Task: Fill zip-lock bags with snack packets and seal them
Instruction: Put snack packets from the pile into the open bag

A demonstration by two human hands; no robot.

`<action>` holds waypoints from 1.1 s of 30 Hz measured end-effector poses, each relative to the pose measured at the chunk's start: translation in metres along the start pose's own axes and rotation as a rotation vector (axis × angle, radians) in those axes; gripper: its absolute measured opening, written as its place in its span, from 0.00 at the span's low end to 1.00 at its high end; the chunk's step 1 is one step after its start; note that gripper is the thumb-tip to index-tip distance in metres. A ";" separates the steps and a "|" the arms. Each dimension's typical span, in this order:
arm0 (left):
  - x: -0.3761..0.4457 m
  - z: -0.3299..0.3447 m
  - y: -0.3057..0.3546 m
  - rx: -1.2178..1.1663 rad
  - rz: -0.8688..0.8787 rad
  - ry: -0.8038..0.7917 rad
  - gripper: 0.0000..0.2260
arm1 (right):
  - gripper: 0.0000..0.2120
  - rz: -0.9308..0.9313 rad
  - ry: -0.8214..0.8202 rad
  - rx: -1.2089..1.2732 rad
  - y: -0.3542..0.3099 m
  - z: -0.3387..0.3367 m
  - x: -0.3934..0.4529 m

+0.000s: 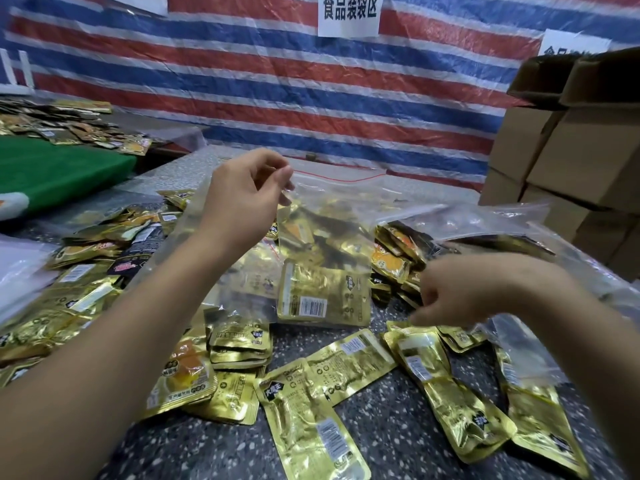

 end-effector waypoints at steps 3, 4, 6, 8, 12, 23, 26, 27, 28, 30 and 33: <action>-0.001 0.002 0.002 -0.007 0.005 -0.016 0.04 | 0.30 0.138 -0.239 -0.082 0.011 0.038 0.002; -0.001 0.002 0.003 -0.007 0.009 -0.020 0.04 | 0.32 0.174 -0.290 -0.077 0.012 0.048 0.002; -0.001 0.002 0.004 -0.004 0.017 -0.024 0.03 | 0.35 0.207 -0.356 0.002 0.015 0.059 0.004; -0.002 0.003 0.005 0.009 0.029 -0.025 0.03 | 0.33 0.188 -0.368 0.097 0.018 0.061 0.005; -0.002 0.004 0.006 0.012 0.034 -0.033 0.03 | 0.30 0.078 -0.295 0.115 0.021 0.063 0.011; -0.006 0.006 0.009 -0.094 -0.093 -0.066 0.05 | 0.14 -0.196 -0.194 0.186 0.025 0.033 0.006; -0.006 0.005 0.008 -0.100 -0.131 -0.060 0.06 | 0.14 -0.301 -0.005 0.533 0.034 -0.010 -0.001; -0.006 0.005 0.009 -0.103 -0.132 -0.061 0.07 | 0.15 -0.357 0.113 0.702 0.036 -0.026 -0.002; -0.006 0.006 0.009 -0.105 -0.126 -0.064 0.07 | 0.16 -0.427 0.251 0.881 0.037 -0.042 -0.001; -0.007 0.006 0.011 -0.101 -0.103 -0.071 0.07 | 0.16 -0.600 0.481 1.221 0.033 -0.070 0.003; -0.007 0.006 0.013 -0.112 -0.080 -0.070 0.07 | 0.10 -0.782 0.629 1.577 0.013 -0.101 0.017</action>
Point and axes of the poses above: each hand's wrist, its own x-axis towards the middle knuckle, its own z-axis out of the palm, y = z × x, the point moved 3 cm from there along x, towards the middle knuckle, and after that the axes turned 1 degree about -z, right-handed, at the moved point
